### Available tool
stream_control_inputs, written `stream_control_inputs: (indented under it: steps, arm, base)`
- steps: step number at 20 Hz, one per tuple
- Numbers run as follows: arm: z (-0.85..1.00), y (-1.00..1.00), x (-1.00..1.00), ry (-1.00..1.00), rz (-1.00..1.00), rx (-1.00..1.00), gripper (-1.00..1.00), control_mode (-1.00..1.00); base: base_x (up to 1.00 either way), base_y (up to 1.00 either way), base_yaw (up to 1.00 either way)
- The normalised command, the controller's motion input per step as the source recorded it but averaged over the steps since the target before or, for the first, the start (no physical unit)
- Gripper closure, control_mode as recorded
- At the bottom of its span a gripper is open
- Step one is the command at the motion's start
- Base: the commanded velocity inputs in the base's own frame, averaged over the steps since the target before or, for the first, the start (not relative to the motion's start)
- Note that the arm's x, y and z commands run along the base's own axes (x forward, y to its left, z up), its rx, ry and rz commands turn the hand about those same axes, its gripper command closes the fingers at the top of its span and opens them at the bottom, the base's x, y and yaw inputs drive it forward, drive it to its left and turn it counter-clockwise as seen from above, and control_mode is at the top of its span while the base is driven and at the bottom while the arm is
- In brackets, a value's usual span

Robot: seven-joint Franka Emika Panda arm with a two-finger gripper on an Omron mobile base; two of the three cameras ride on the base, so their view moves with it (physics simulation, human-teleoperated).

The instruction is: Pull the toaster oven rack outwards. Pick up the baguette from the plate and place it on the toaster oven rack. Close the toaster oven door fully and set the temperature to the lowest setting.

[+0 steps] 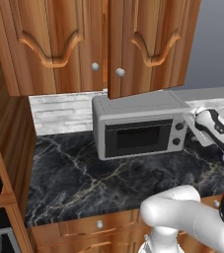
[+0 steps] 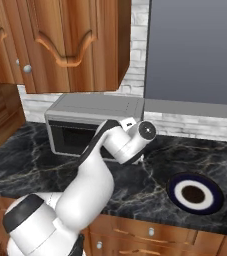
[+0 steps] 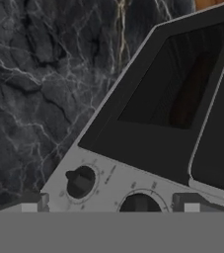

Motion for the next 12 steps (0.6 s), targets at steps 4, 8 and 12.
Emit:
stream_control_inputs:
  steps: [4,8,12]
  arm:
    - [-0.1,0.0,0.25,-0.04,0.0,0.0,-1.0,-1.0]
    - [-0.05,0.0,0.21,-0.04,0.0,0.01,-1.0,-1.0]
    - [-0.09,-0.04,0.09,-0.1,0.0,0.05,-1.0,-1.0]
  base:
    - [0.0,0.0,0.0]
    - [0.0,0.0,0.0]
    - [0.0,0.0,0.0]
